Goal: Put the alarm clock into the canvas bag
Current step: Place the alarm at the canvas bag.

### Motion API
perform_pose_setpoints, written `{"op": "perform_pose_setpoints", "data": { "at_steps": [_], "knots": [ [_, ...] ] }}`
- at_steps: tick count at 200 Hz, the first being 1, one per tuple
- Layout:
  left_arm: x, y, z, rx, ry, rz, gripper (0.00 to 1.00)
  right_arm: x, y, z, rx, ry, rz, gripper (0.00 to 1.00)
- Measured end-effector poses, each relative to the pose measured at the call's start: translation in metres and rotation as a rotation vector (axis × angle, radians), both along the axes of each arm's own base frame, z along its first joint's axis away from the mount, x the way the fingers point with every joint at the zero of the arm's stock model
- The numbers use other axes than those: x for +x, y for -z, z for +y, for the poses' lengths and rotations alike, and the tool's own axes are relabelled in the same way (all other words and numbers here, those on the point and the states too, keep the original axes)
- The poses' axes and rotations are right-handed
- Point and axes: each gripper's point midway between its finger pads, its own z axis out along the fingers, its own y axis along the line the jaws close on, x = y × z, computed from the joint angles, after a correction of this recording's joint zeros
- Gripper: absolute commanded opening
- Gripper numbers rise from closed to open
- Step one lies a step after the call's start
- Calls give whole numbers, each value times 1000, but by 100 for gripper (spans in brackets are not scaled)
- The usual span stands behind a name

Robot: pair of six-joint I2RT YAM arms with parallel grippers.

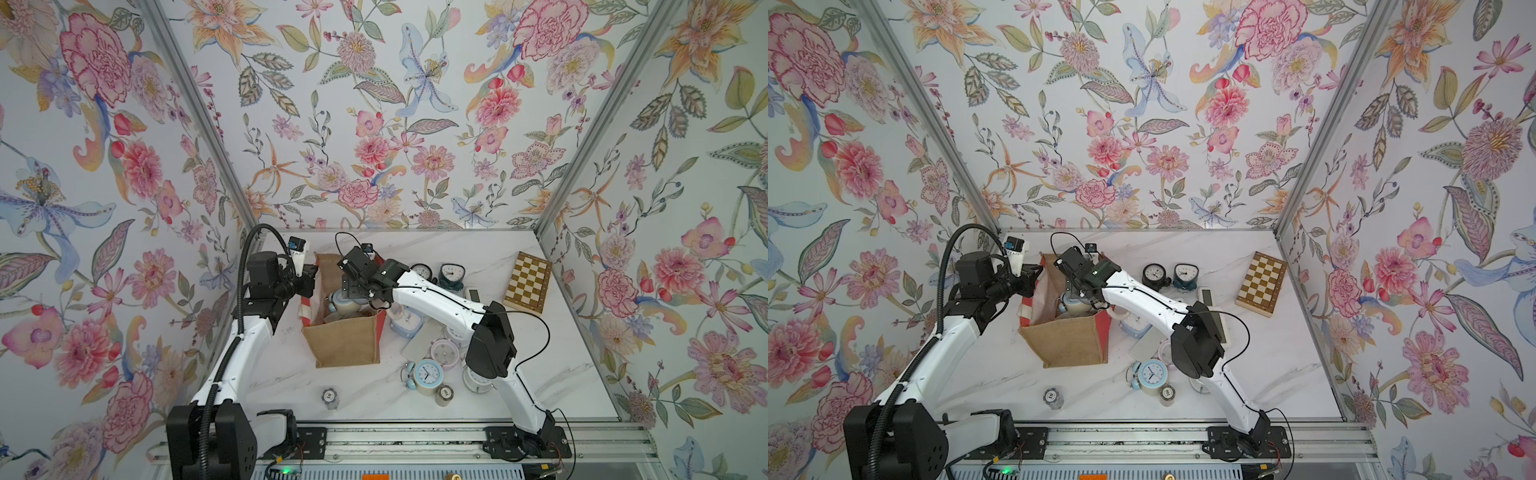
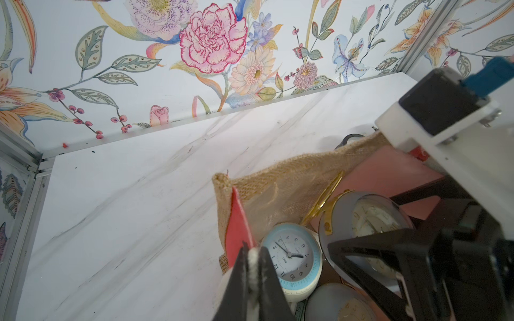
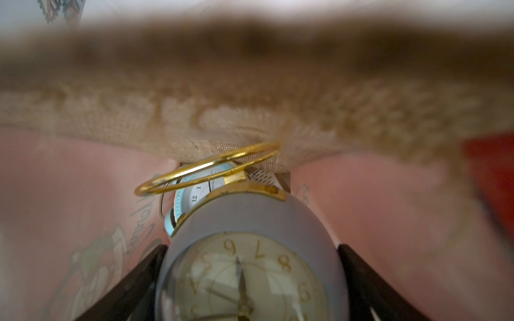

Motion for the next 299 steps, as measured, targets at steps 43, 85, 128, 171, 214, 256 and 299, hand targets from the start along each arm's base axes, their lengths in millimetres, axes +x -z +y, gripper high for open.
{"op": "perform_pose_setpoints", "data": {
  "at_steps": [43, 85, 128, 171, 214, 256, 299],
  "knots": [
    [-1, -1, -2, -5, 9, -1, 4, -1, 7, 0, 63, 102, 42, 64],
    [-2, 0, -3, -7, 12, 1, 4, 2, 24, 4, 91, 163, 70, 64],
    [-3, 1, -5, -11, 20, 3, 4, 1, 37, 5, 89, 181, 95, 76],
    [-4, 0, -7, -16, 30, 3, 4, 1, 37, 4, 86, 183, 93, 100],
    [-3, 0, -7, -16, 30, 3, 4, 2, 34, 3, 75, 182, 77, 99],
    [-3, 0, -7, -15, 29, -1, 4, 1, 20, 1, 48, 165, 24, 99],
    [-2, -2, -7, -21, 27, -6, 4, -2, -22, 4, 19, 117, -101, 99]
  ]
}}
